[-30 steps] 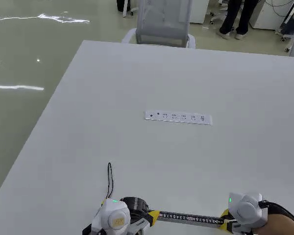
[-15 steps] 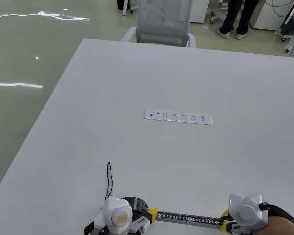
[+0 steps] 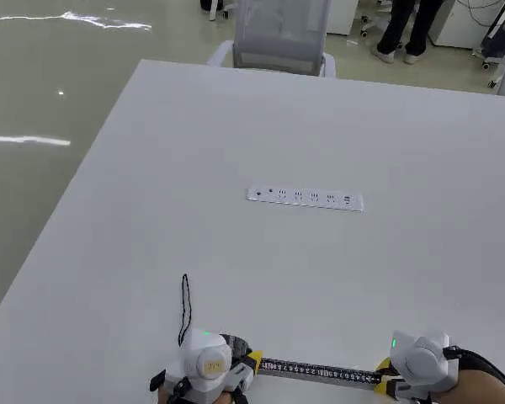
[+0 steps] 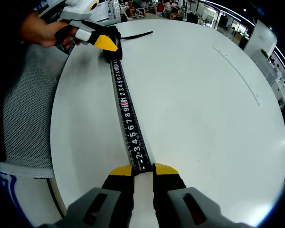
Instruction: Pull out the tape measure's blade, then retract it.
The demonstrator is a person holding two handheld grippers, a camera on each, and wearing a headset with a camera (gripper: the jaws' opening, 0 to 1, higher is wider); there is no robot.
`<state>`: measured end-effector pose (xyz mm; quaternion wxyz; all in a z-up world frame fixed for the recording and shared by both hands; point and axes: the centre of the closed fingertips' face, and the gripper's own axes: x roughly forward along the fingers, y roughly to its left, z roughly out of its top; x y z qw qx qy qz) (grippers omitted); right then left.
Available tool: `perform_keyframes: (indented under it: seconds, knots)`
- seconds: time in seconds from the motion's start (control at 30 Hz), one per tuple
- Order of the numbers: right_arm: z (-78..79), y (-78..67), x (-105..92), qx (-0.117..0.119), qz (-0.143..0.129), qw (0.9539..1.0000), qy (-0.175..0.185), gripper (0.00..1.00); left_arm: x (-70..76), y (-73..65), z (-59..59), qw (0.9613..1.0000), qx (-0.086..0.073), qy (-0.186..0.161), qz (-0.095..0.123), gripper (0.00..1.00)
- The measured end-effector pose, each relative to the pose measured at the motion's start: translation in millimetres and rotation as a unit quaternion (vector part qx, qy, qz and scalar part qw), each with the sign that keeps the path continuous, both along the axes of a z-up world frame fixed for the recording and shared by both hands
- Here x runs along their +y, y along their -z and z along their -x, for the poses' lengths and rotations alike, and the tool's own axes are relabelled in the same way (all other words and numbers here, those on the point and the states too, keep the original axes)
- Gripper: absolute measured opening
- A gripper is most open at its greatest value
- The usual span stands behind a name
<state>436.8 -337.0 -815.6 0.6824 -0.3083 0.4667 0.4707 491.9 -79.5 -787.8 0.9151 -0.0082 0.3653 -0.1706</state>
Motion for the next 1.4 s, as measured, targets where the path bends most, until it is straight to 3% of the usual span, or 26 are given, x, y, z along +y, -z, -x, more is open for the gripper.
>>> perform_keyframes:
  seconds: [0.17, 0.3, 0.83, 1.4]
  knots:
    - [-0.4, 0.4, -0.2, 0.0, 0.0, 1.0, 0.002, 0.13, -0.4, 2.9, 1.4, 0.9995, -0.003, 0.015, -0.027, 0.65]
    - [-0.2, 0.1, 0.2, 0.0, 0.002, 1.0, 0.003, 0.13, 0.4, 4.1, 0.5, 0.9992, 0.0, 0.016, -0.037, 0.64]
    - [-1.0, 0.7, 0.0, -0.001, 0.004, 1.0, 0.004, 0.13, 0.6, 2.6, 0.7, 0.9994, -0.004, 0.017, -0.031, 0.63]
    - [-0.9, 0.9, 5.6, -0.003, 0.005, 1.0, 0.005, 0.13, 0.7, 3.4, 0.2, 0.9993, 0.001, 0.02, -0.031, 0.62]
